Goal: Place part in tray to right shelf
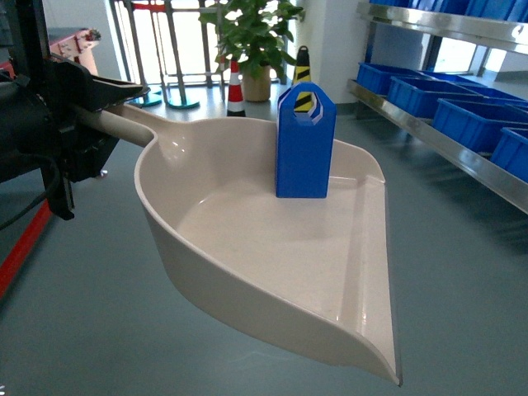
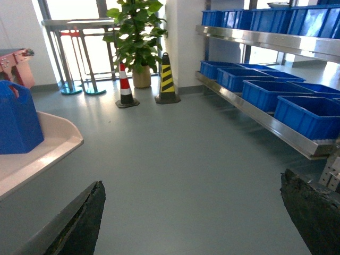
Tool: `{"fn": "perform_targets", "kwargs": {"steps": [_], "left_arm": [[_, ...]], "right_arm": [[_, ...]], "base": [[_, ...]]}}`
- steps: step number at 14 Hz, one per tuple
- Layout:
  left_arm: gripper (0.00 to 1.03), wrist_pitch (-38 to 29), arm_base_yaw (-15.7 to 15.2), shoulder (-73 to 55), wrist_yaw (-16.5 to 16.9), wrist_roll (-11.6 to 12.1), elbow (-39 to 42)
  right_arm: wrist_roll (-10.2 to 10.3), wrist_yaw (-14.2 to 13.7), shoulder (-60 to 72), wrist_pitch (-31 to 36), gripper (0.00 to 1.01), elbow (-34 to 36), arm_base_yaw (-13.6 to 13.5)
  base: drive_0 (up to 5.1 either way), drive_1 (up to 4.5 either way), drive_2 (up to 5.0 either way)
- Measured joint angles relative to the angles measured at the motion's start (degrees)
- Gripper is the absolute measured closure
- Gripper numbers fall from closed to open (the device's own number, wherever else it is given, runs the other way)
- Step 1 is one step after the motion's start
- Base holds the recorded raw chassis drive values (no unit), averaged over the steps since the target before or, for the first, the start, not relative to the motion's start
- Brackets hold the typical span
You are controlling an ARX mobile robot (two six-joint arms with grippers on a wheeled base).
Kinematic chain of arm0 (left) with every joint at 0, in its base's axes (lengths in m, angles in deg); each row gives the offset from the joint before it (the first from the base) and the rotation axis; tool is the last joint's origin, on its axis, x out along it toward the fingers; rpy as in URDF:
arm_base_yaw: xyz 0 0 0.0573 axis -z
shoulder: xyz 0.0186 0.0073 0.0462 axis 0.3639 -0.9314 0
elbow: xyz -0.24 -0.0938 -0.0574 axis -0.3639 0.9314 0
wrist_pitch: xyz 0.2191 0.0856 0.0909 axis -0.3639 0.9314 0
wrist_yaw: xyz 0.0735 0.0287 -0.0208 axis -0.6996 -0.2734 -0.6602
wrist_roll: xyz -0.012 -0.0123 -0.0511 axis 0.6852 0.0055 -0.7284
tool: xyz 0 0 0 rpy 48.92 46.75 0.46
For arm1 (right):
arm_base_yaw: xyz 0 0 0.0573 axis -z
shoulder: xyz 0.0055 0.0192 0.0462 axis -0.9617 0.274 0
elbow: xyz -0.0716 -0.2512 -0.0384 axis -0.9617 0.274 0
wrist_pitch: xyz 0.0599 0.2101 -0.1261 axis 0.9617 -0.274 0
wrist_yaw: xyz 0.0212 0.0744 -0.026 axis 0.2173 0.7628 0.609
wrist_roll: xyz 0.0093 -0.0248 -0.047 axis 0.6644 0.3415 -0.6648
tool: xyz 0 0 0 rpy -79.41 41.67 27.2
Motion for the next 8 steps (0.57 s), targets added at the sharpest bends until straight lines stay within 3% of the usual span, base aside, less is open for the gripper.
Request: {"fn": "perform_targets", "kwargs": {"steps": [8], "left_arm": [[0.91, 0.0, 0.0, 0.0, 0.1, 0.0, 0.0]], "right_arm": [[0.0, 0.0, 0.0, 0.0, 0.03, 0.0, 0.0]], "base": [[-1.6, -1.57, -1.6]]}}
